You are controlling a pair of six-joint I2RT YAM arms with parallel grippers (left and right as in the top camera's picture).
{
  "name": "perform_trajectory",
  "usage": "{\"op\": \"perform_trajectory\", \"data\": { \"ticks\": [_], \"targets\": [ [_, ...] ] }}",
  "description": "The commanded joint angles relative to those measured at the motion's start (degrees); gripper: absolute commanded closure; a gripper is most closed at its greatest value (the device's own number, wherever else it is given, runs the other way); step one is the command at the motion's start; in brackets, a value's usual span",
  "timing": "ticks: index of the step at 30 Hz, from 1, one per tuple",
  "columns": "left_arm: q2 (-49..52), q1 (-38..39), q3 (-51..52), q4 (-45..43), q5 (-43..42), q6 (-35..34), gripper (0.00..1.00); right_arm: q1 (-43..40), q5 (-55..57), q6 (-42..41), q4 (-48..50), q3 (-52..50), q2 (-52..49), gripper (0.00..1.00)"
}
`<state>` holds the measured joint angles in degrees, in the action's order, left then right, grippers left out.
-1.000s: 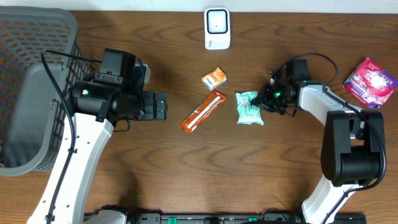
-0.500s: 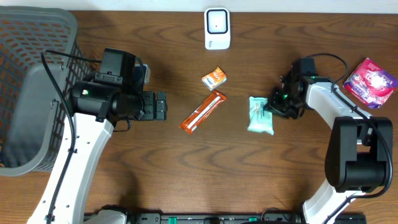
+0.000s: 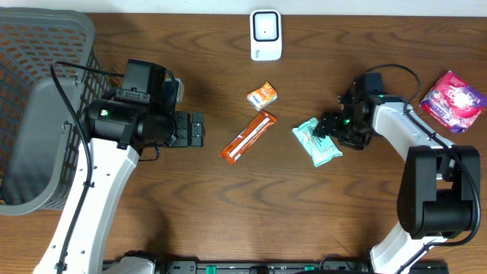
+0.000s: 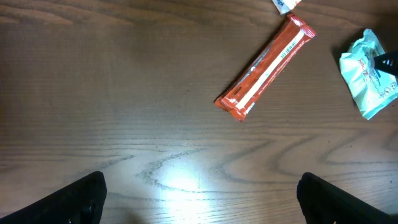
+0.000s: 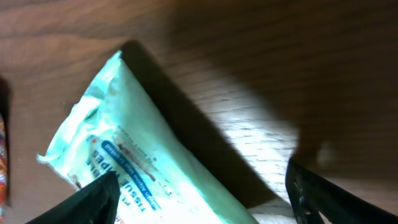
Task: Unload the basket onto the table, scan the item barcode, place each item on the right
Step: 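Lift the teal wipes pack and carry it to the white scanner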
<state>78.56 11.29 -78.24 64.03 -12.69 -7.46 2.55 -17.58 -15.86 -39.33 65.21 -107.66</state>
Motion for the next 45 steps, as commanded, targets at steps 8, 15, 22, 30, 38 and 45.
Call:
{"op": "perform_trajectory", "data": {
  "ticks": [8, 15, 22, 30, 38, 45],
  "targets": [
    [0.02, -0.24, 0.07, 0.0, 0.52, -0.07, 0.02, 1.64, -6.1, 16.81, -0.33, -2.43, -1.77, 0.31],
    [0.02, -0.24, 0.07, 0.0, 0.52, -0.07, 0.02, 1.86, -7.04, 20.02, -4.13, -2.78, -1.77, 0.16],
    [0.02, -0.24, 0.07, 0.0, 0.55, -0.07, 0.02, 2.01, -8.41, 27.85, -12.07, -2.75, -1.77, 0.17],
    [0.02, -0.24, 0.07, 0.0, 0.55, -0.07, 0.02, 3.85, -5.42, 22.43, -7.78, -2.78, -1.77, 0.34],
    [0.02, -0.24, 0.07, 0.0, 0.55, -0.07, 0.02, 3.89, -2.49, 15.43, 0.94, -2.78, -1.88, 0.35],
    [0.02, -0.24, 0.07, 0.0, 0.52, -0.07, 0.02, 5.97, -2.86, 5.79, 3.87, -4.44, -3.91, 0.73]
  ]
}}
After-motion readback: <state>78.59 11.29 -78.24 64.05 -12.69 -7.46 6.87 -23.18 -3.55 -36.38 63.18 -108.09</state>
